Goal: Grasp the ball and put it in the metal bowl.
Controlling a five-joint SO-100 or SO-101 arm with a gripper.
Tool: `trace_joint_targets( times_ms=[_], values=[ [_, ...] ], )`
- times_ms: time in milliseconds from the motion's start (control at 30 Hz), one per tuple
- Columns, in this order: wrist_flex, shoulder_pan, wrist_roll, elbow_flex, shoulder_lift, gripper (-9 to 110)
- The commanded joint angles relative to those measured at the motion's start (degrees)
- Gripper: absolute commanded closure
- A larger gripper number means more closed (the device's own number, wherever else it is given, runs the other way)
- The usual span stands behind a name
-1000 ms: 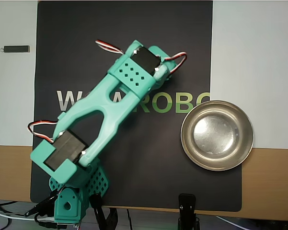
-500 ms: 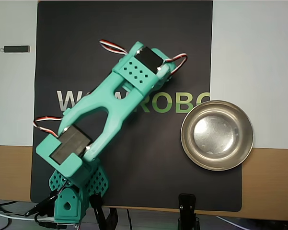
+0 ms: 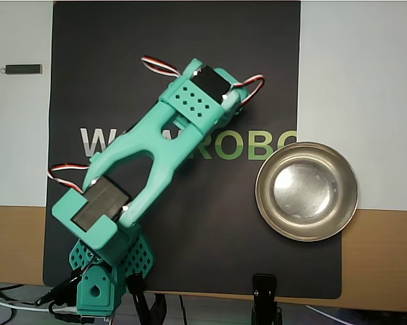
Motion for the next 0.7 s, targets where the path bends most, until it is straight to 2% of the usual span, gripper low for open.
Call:
trace_joint_targets(
  times_ms=[0,300,500,567,667],
  values=[
    [-1.9,-0.6,-0.3,-0.9,-0.6,53],
    [-1.9,-0.6,-0.4,-0.9,-0.6,54],
    [-1.9,-0.6,-0.4,-1.0,-0.5,94],
    [-1.9,-0.5,-0.4,-1.0,-0.5,99],
    [-1.9,-0.4,-0.4,-1.0,-0.5,99]
  ],
)
